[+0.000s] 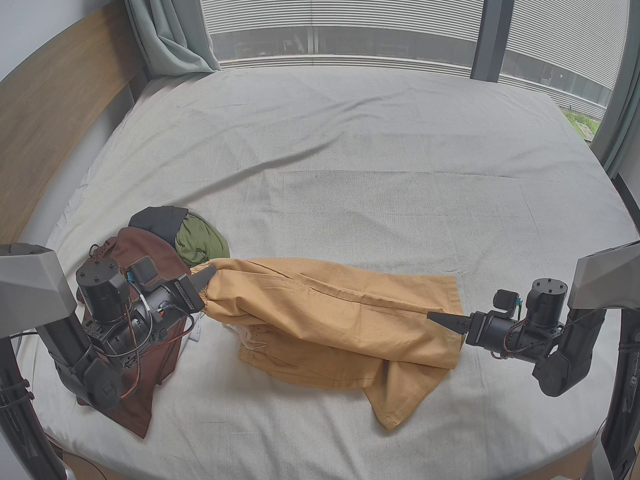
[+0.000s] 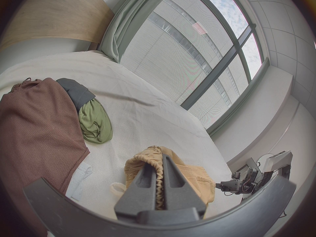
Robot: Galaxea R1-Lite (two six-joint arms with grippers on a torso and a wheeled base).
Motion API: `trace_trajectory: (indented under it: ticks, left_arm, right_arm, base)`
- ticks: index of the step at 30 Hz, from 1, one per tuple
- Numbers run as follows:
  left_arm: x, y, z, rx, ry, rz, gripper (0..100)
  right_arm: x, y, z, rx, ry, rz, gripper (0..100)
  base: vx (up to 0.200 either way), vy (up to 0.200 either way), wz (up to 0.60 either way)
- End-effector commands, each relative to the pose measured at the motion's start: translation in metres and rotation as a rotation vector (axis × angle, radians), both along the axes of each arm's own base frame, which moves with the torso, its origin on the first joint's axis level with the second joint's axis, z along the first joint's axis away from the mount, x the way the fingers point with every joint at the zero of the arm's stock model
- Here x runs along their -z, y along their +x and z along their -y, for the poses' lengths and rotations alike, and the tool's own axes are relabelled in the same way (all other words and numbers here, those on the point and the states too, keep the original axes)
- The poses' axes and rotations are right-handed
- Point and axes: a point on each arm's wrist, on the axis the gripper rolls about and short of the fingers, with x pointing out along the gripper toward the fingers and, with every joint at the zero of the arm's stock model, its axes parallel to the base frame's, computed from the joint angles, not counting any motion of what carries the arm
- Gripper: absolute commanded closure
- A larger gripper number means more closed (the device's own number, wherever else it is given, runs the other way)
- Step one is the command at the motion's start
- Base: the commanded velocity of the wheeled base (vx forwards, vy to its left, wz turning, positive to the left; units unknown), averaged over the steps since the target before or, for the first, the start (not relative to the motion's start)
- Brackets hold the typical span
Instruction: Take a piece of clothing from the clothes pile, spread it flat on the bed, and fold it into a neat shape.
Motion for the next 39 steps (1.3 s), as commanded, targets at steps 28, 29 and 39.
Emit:
trace_trajectory:
  ticks: [28,29,39]
  left_arm:
    - [-0.001,0.001,0.0,-0.002,-0.002,0.006,100]
    - [0.0,0.001,-0.001,-0.003,-0.001,0.004,100]
    - [0.006,0.009,-0.01,-0.037,0.001,-0.009,100]
  right_arm:
    - [0.005,0.012,-0.004,-0.005,0.002,0.022,100]
    - [0.004,0.011,-0.002,0.001,0.002,0.021,100]
    - [-0.013,-0.002,0.004,-0.016,0.015,0.036,100]
  base:
    - [0.0,0.0,0.0]
    - [0.0,0.0,0.0]
    - [0.0,0.0,0.0]
